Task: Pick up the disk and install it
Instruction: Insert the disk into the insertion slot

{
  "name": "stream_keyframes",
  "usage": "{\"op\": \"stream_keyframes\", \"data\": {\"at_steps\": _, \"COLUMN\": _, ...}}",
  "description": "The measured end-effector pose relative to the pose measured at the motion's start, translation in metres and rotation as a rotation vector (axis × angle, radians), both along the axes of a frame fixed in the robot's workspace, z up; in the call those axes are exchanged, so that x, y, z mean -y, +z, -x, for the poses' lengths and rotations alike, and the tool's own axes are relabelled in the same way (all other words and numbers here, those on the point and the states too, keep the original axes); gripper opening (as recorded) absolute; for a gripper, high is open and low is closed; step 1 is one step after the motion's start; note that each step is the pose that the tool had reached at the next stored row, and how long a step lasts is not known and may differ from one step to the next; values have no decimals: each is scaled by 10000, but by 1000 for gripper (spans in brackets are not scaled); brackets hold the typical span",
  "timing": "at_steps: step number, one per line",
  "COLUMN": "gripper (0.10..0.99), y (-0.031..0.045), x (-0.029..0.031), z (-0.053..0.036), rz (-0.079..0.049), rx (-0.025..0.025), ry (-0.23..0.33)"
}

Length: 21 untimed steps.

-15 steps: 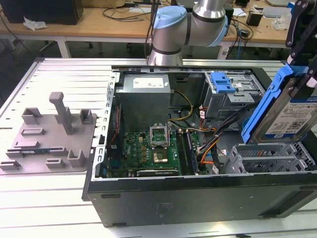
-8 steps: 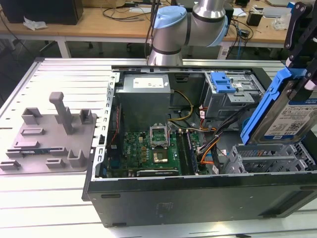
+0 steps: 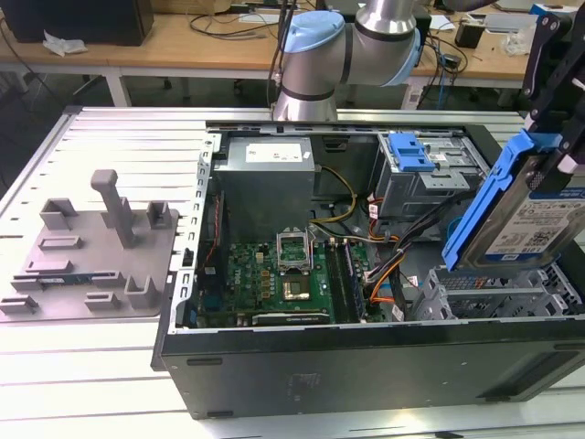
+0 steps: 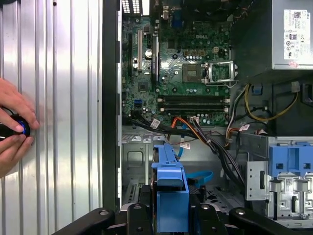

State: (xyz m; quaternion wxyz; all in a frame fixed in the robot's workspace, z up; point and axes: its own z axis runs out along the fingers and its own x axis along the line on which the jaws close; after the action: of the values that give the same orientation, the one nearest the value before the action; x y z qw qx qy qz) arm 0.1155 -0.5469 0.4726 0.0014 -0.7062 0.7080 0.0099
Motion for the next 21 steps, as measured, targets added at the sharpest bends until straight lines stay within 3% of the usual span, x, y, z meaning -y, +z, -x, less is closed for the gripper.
{"op": "stream_keyframes", "data": {"at_steps": 21, "gripper": 365, "y": -97, "x": 26, "z": -1, "rz": 0, "rx": 0, "ry": 0}}
